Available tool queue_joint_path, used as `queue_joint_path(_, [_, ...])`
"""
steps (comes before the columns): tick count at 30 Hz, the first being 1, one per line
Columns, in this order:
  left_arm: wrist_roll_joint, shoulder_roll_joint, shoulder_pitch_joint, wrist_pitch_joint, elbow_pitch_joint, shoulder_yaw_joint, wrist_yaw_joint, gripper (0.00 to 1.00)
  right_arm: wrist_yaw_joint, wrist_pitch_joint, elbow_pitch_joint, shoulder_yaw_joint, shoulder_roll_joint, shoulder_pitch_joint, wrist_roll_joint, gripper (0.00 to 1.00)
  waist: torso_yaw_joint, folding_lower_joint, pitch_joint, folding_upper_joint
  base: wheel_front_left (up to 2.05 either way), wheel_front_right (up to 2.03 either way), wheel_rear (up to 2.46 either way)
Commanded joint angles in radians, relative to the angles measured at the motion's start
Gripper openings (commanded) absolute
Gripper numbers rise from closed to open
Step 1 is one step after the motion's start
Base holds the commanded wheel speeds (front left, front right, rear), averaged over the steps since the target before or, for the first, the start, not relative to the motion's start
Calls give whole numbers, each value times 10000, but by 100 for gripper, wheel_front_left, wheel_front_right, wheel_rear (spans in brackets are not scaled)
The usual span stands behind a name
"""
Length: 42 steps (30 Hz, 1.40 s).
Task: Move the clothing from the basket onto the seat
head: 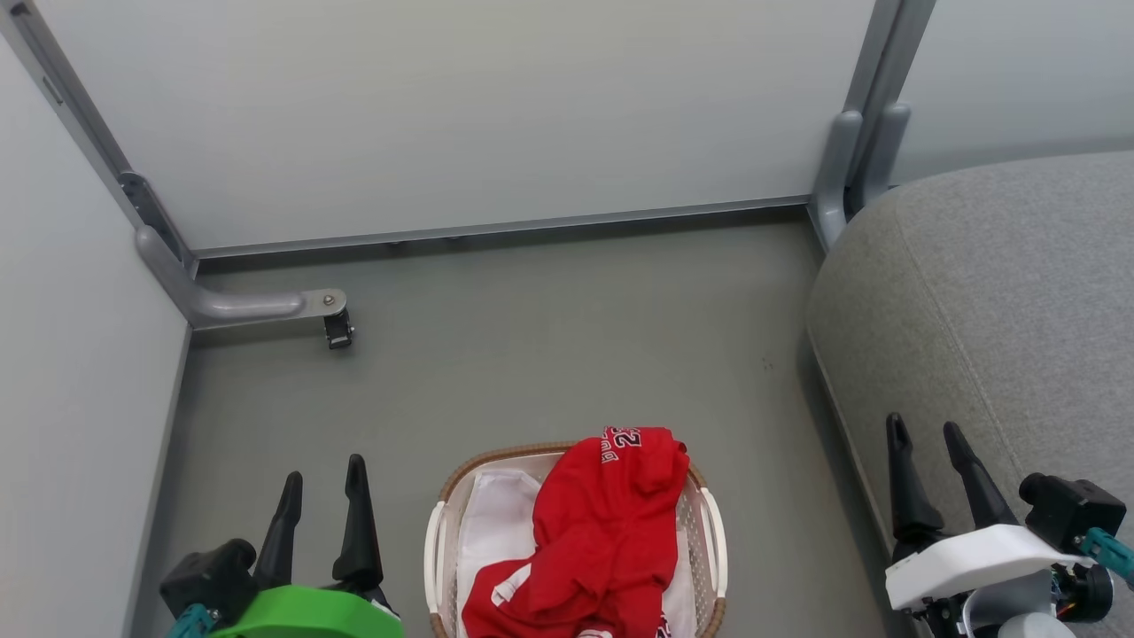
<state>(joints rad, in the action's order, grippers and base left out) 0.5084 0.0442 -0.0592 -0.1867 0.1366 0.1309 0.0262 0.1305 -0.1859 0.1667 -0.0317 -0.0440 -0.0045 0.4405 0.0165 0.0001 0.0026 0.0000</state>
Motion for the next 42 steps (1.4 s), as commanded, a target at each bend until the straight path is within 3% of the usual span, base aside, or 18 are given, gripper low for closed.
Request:
queue_joint_path(1, [-230,69,-100,-104,-13,38,-31,100,3,-112,-2,0,-59,135,-288,100,6,-1,2,0,0,0,0])
queue_joint_path(34, [-2528,88,-347,-752,397,652,-182,100,2,-763,283,196,-89,189,-2799,100,128,-1,91,0,0,0,0])
queue_joint_path(42, [-2612,89,-310,-780,512,726,-160,100,1,-807,326,237,-90,180,-2836,100,137,-1,101,0,0,0,0])
